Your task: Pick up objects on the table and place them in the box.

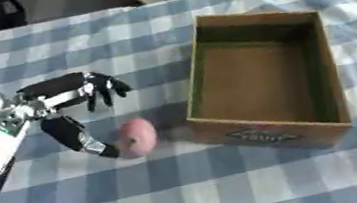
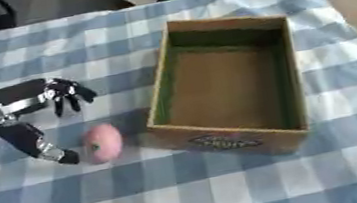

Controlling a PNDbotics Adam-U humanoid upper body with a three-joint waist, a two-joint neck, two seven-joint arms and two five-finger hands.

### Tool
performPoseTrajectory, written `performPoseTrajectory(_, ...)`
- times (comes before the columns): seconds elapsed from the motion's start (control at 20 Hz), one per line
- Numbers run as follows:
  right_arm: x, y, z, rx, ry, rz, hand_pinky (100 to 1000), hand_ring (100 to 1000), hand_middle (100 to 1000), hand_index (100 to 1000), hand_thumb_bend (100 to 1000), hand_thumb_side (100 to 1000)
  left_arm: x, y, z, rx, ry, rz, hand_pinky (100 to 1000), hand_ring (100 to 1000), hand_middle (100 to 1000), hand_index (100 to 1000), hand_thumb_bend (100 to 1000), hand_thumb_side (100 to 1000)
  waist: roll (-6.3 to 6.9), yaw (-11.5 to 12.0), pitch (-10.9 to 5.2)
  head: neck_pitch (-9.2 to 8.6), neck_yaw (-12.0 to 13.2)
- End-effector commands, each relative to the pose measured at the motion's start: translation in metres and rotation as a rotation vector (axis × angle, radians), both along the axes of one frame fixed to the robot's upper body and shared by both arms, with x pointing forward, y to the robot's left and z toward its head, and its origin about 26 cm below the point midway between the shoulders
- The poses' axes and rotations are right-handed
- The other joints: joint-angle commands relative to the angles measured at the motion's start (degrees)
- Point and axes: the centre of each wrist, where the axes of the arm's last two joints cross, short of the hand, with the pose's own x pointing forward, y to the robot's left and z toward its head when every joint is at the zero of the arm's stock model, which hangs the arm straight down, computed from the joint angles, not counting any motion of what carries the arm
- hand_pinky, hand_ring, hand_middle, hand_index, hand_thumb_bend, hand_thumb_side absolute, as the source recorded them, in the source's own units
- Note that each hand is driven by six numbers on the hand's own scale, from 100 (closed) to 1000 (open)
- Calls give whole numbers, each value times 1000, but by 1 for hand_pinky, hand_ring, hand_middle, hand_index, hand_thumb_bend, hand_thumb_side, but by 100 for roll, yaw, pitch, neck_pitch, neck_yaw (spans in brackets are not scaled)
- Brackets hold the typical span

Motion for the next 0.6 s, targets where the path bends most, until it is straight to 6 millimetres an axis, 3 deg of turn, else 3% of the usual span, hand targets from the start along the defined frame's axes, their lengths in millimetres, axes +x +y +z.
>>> performPoseTrajectory(0.05,-1,0,8,-14,-23,-1,875,881,549,885,100,1000,0,-2,15,-6,11,-8,485,654,749,895,724,475,-21,-11,-75,4,-21)
performPoseTrajectory(0.4,-1,0,8,-11,-22,-3,876,881,549,886,100,1000,-3,-8,23,4,83,-28,481,648,740,883,728,477,-20,-1,-62,11,-27)
performPoseTrajectory(0.45,-1,0,8,-11,-22,-3,877,881,548,886,100,1000,-3,-8,23,5,90,-28,473,640,722,814,708,468,-22,-4,-55,11,-24)
performPoseTrajectory(0.6,-1,0,7,-8,-25,-5,878,881,547,885,100,1000,-3,-12,16,16,112,-21,470,640,717,795,692,454,-29,-14,-24,16,-19)
